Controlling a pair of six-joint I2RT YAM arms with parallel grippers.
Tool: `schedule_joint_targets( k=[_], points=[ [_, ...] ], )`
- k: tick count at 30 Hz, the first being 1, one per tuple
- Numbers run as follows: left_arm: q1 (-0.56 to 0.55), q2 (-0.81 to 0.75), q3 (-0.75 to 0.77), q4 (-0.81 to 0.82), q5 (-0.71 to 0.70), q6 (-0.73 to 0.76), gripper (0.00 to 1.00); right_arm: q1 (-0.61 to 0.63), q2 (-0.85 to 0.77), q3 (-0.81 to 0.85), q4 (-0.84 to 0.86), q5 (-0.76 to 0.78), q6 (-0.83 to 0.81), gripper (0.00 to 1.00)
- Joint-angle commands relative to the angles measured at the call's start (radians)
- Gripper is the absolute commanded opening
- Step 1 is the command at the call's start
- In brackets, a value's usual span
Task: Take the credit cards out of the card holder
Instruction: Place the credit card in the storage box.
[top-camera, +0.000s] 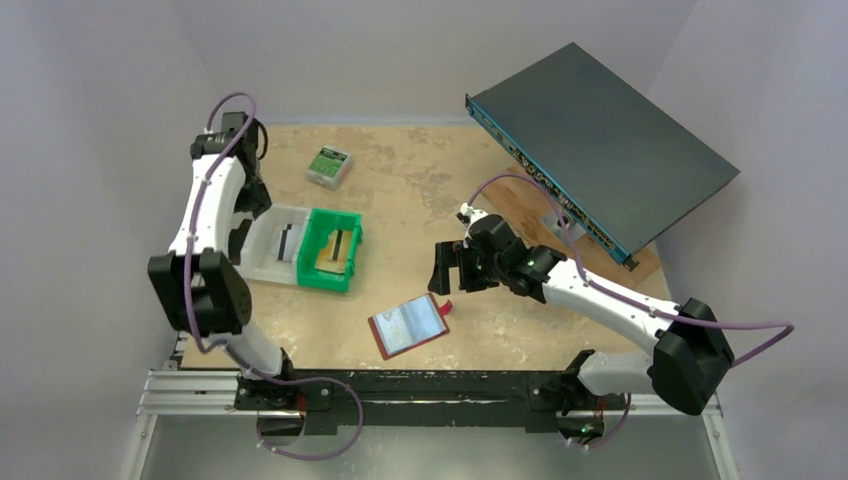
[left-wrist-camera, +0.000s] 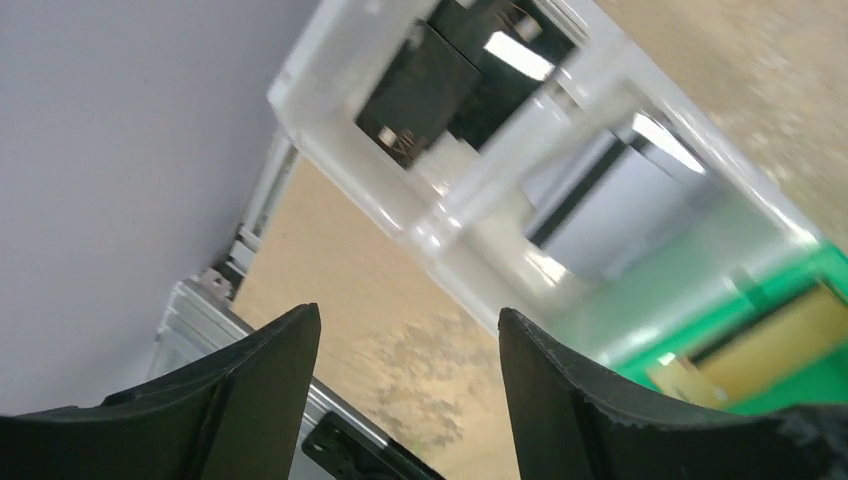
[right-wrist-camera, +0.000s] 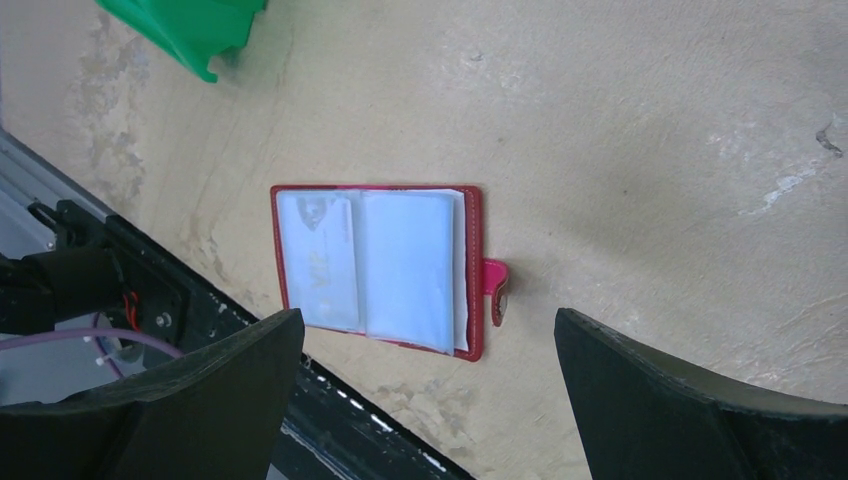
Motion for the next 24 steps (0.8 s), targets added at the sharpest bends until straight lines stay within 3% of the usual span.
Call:
schedule_joint_targets(
  k=[1,10,14,17,21,24],
  points=[
    [-0.078,-0.221,-0.130,0.046,0.243,-0.026,0.66,0.006,0.021,0.042,0.006,0.046,-0.023,0.99],
    [-0.274,-0.545,-0.469,0.190,0.642,-0.115,0.71,0.127,0.064,0.067,0.021,0.190,0.007,0.95],
    [-0.358,-0.630,-0.620,0.250,0.671,-0.182,0.71,0.218,0.145,0.092,0.059,0.239,0.057,0.85],
    [-0.363,-0.699,-0.726,0.291,0.709,-0.233,0.71,0.272,0.231,0.131,0.067,0.264,0.090,0.77],
    [-0.364,-0.776,-0.844,0.338,0.786,-0.259,0.71,0.359,0.339,0.220,0.034,0.329,0.118,0.74],
    [-0.363,-0.799,-0.885,0.347,0.822,-0.260,0.71,0.409,0.418,0.282,0.005,0.349,0.133,0.64]
  ],
)
